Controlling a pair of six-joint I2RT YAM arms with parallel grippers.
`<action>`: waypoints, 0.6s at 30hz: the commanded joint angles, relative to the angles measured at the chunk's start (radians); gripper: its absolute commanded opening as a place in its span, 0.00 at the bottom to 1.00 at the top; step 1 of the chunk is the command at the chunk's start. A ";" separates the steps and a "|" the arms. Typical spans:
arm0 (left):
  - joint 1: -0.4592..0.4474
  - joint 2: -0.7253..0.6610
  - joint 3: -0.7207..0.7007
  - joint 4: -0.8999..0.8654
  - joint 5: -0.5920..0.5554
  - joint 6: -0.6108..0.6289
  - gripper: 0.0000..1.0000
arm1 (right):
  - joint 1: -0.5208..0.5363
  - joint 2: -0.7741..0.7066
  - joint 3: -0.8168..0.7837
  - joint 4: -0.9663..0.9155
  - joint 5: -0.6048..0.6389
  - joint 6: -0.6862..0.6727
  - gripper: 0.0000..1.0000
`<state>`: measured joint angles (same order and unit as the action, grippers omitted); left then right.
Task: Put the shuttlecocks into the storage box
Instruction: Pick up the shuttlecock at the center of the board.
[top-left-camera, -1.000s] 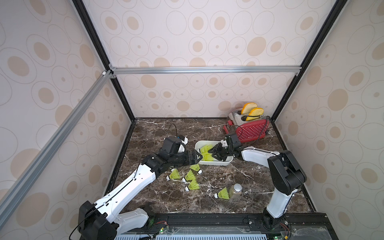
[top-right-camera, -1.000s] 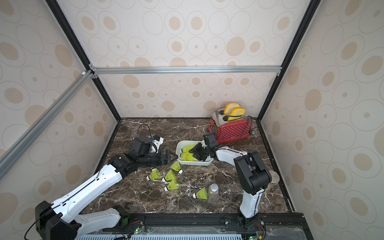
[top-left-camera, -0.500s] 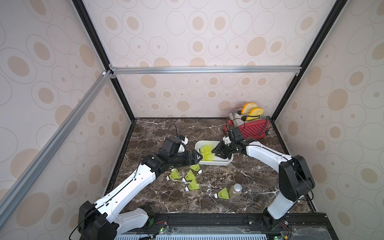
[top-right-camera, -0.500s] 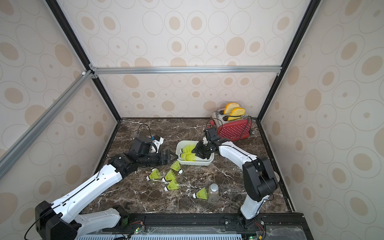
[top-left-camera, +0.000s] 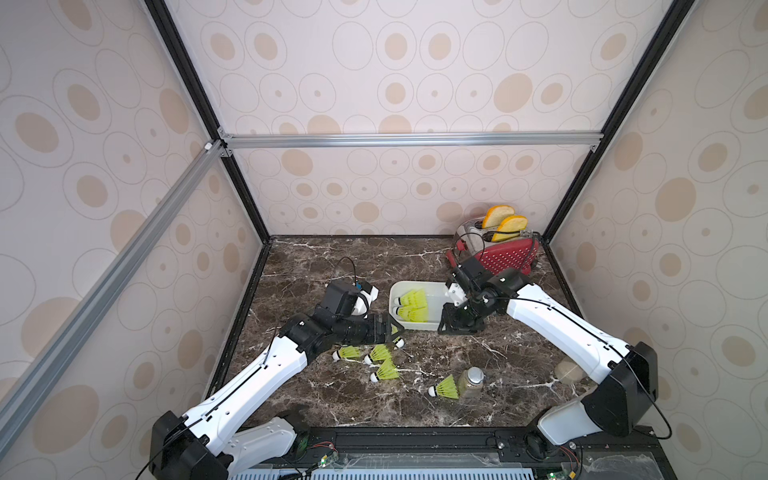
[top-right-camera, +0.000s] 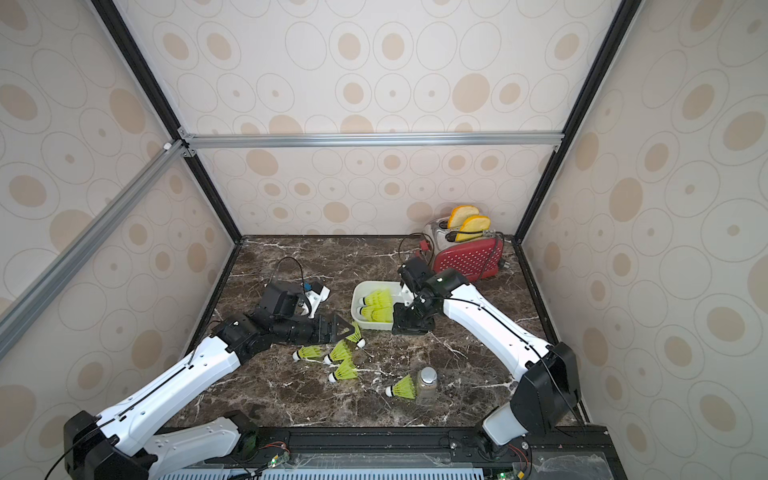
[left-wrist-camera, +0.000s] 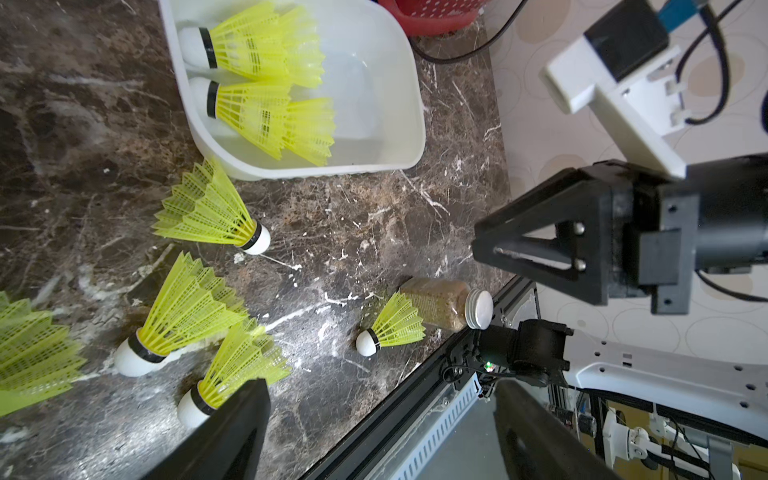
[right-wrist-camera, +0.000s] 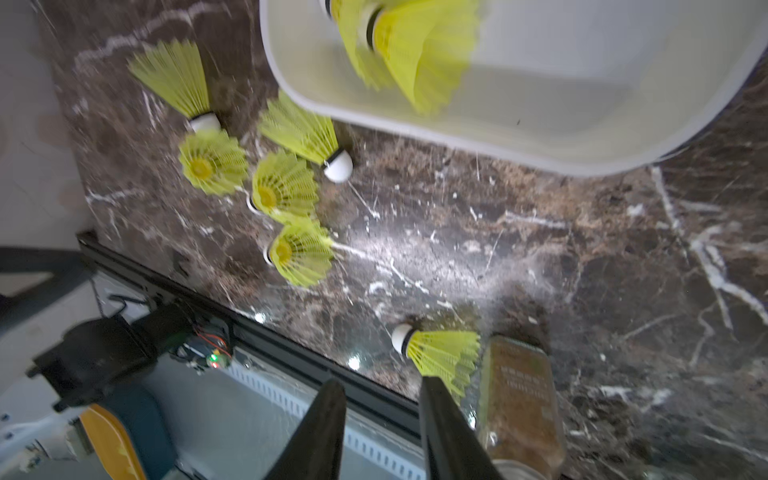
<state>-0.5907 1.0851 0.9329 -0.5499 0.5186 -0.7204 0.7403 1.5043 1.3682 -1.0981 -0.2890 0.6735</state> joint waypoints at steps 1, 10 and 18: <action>0.001 -0.046 -0.014 -0.047 0.025 0.033 0.87 | 0.035 0.016 0.008 -0.195 0.041 -0.072 0.38; -0.019 -0.107 -0.054 -0.104 0.056 0.032 0.87 | 0.137 0.121 -0.011 -0.191 0.047 -0.044 0.39; -0.042 -0.184 -0.129 -0.114 0.066 0.014 0.87 | 0.164 0.201 -0.037 -0.209 0.125 -0.001 0.41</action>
<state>-0.6247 0.9272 0.8047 -0.6399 0.5747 -0.7136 0.8955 1.6943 1.3529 -1.2617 -0.2119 0.6476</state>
